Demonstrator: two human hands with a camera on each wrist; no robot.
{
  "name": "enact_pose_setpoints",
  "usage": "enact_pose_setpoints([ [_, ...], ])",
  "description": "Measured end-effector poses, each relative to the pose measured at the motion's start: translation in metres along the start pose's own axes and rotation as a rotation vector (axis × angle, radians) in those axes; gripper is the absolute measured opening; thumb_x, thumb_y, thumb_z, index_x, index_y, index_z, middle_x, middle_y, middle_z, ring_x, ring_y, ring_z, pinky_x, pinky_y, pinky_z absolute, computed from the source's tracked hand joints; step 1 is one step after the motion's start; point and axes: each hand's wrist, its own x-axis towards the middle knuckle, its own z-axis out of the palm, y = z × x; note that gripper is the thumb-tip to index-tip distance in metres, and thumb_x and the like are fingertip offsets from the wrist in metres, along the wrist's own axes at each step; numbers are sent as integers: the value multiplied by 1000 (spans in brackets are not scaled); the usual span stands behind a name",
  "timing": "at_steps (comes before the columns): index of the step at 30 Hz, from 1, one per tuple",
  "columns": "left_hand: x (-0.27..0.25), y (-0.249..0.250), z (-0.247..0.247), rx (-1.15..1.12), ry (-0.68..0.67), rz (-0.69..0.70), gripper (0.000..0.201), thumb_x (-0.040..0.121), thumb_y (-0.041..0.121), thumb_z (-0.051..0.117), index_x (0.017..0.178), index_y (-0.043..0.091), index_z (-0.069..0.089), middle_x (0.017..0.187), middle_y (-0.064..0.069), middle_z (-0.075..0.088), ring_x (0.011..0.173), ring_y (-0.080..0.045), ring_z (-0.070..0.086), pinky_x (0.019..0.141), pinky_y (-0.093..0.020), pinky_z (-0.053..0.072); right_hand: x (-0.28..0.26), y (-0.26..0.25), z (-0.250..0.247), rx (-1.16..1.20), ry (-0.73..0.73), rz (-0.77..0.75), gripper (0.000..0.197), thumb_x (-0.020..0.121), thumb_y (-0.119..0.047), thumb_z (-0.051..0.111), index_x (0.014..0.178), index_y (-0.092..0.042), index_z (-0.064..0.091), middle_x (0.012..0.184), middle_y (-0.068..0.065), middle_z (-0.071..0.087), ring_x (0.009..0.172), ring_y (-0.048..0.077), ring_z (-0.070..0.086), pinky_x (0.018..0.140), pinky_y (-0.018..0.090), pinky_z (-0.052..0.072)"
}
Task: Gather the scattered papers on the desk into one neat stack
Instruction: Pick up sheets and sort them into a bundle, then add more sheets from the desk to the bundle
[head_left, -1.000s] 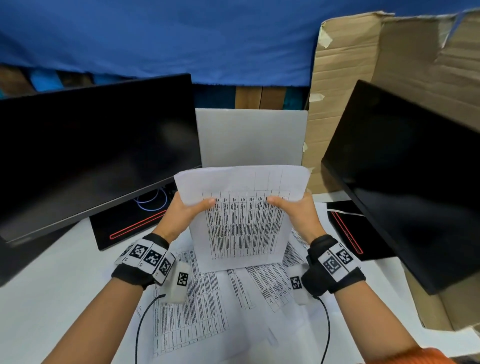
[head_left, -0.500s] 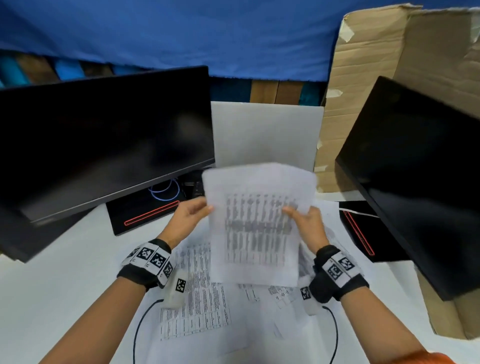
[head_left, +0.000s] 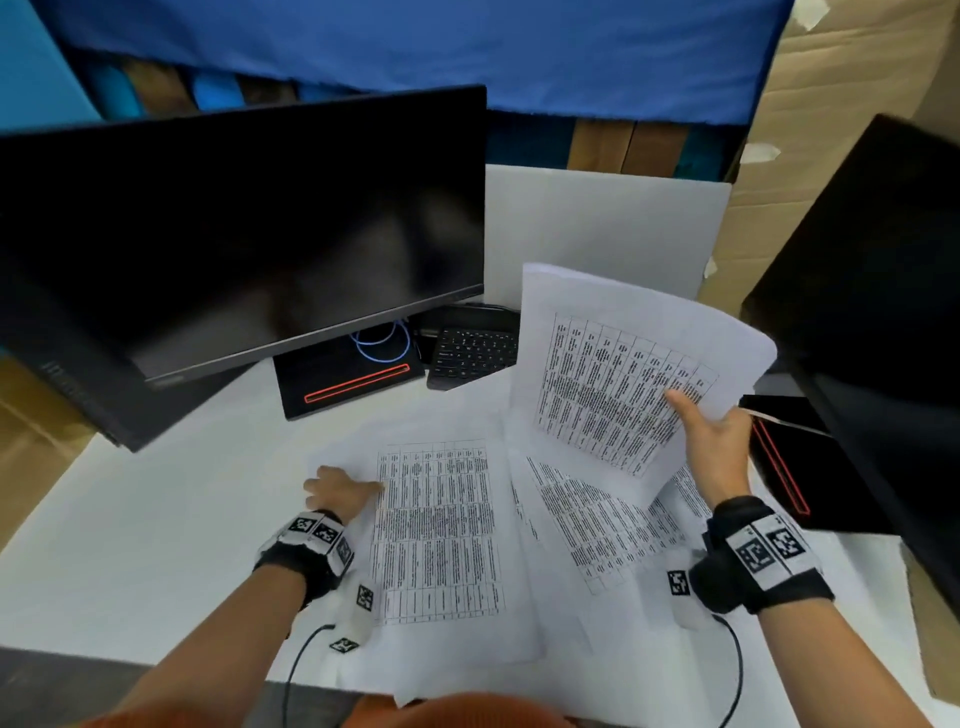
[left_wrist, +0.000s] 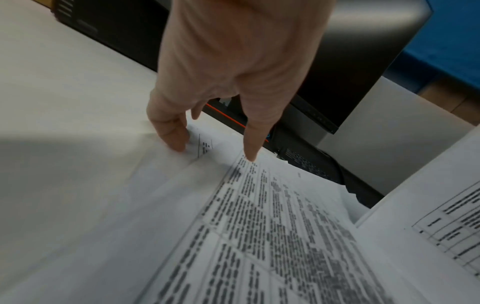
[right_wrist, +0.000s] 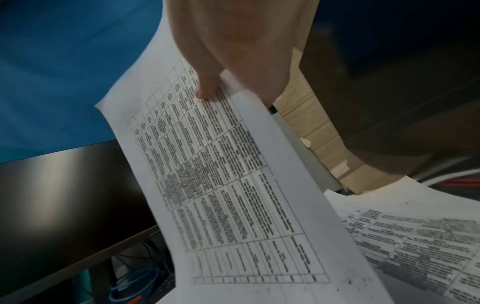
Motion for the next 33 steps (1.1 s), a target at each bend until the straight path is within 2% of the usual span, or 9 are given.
enact_pose_setpoints([
  [7,-8,5,9,250,44,-115,98,61,52,75,125,-5,27,131,-21,35,124,-33,33,104,-38,30,1,-2,1,-8,1,0,28,86,-7,59,114,-2,59,87,-13,60,68,-20,61,59,-1,46],
  [10,-7,8,14,265,31,-115,102,66,47,74,133,-8,19,138,-21,30,129,-34,30,106,-39,30,1,-2,1,6,14,9,30,86,-6,59,116,-1,58,87,-13,60,68,-19,61,60,0,47],
  [15,-2,11,14,270,-21,-73,77,66,41,75,121,0,41,128,-18,44,122,-32,42,103,-41,37,1,-3,5,26,16,6,30,86,-4,58,116,-1,57,86,-14,59,68,-20,60,59,-1,46],
  [19,-9,10,14,186,15,-85,46,71,27,72,106,3,53,130,-21,33,117,-39,37,101,-45,34,2,-1,5,16,14,14,31,86,-5,59,117,0,58,88,-15,59,71,-19,61,63,0,47],
  [22,-5,8,18,29,-59,128,43,74,9,65,113,3,50,127,-23,46,103,-35,50,95,-43,42,2,-1,3,17,15,17,30,87,-5,58,116,-2,58,89,-14,60,71,-19,61,62,0,48],
  [25,-2,5,13,-340,-83,322,58,69,1,71,121,2,46,122,-22,58,110,-37,55,96,-46,46,0,-3,2,3,26,7,30,87,-6,58,117,-3,58,90,-14,61,72,-19,61,63,0,48],
  [28,3,0,8,-601,-110,232,88,64,17,80,136,5,30,138,-21,45,125,-37,46,104,-47,39,1,-4,-2,-19,46,11,30,87,-7,58,117,-5,58,87,-17,64,75,-17,63,66,2,49],
  [30,5,-10,14,-488,-199,129,111,48,33,88,135,1,28,137,-24,44,123,-41,46,100,-49,43,0,-2,-4,-25,46,16,30,87,-7,58,117,-8,59,77,-20,71,78,-14,64,67,4,51],
  [33,10,-22,21,-536,-245,156,75,56,11,84,121,-4,49,123,-24,59,111,-38,57,97,-47,46,0,-3,-4,-24,54,11,30,87,-8,58,117,-7,59,83,-18,68,78,-14,64,69,4,51],
])
